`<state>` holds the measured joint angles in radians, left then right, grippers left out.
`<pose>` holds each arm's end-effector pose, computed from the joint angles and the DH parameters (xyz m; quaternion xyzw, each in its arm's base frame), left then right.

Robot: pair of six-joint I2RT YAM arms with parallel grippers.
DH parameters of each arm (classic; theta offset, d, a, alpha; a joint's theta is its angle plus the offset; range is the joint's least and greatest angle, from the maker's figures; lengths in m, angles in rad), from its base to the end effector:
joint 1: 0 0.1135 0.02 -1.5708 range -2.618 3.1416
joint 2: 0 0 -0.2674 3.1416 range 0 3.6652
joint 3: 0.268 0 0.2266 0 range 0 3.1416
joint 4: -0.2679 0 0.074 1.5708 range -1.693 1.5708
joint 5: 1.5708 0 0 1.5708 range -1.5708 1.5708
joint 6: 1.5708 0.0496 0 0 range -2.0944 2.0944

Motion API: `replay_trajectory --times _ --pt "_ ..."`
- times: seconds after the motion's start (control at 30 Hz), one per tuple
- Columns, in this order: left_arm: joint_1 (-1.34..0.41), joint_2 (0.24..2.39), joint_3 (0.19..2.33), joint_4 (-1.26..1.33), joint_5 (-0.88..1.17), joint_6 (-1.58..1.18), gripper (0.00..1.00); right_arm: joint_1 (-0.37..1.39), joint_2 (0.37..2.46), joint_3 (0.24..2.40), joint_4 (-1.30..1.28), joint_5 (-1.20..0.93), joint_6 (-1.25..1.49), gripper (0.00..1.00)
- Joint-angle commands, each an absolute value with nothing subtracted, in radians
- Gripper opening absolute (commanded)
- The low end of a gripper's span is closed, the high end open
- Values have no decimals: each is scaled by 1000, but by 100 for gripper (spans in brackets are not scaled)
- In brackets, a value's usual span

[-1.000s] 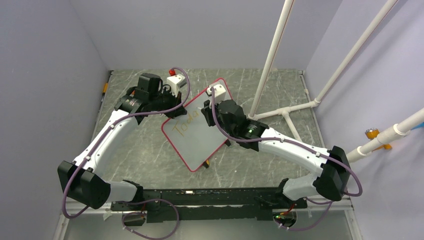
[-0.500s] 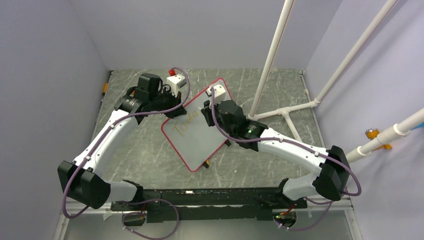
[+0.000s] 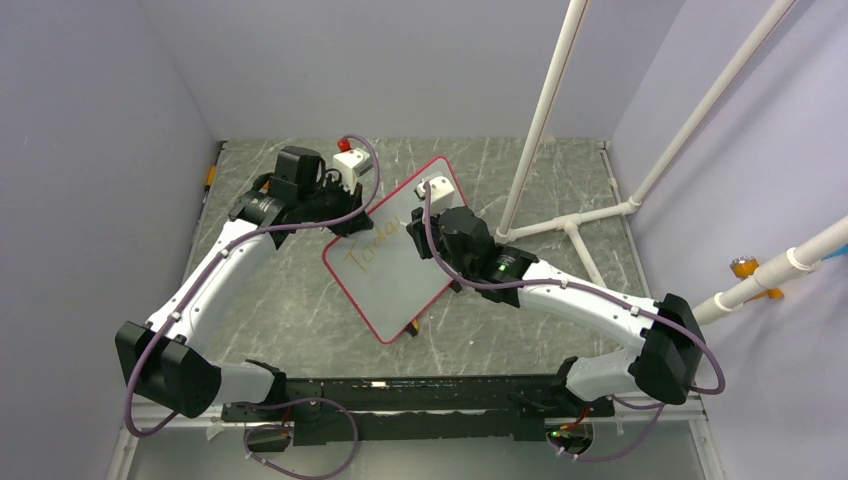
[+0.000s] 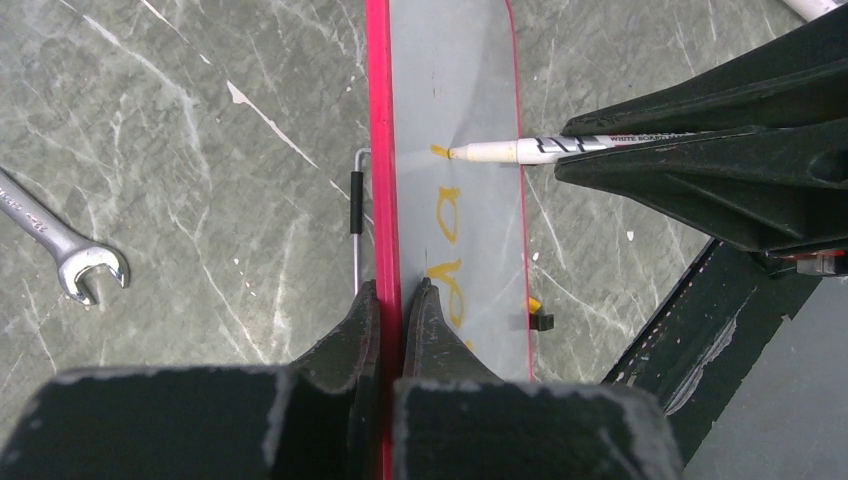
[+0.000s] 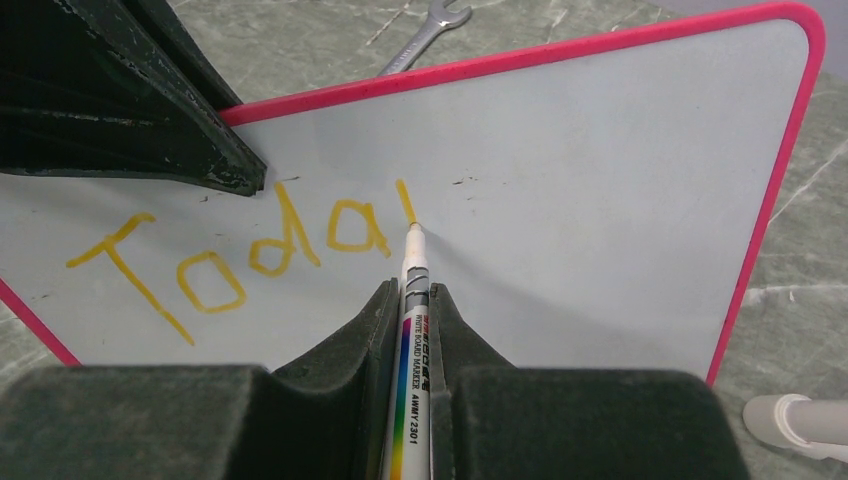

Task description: Write a sentence on the whiteboard

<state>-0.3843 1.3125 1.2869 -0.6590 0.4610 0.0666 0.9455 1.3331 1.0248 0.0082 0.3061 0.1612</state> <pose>0.2359 -0.1192 0.3515 0.2921 0.8354 -0.2698 0.3795 0.1873 0.2339 0.3284 -0.2204 0.7696 0.2039 0.5635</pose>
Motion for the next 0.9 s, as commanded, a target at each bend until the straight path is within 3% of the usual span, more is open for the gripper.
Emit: replay_trajectory --times 0.0,0.87 --pt "-389 1313 1279 -708 358 195 0 933 1326 1042 16 328 167 0" --pt "-390 1307 1278 -707 364 196 0 913 1391 1162 9 310 153 0"
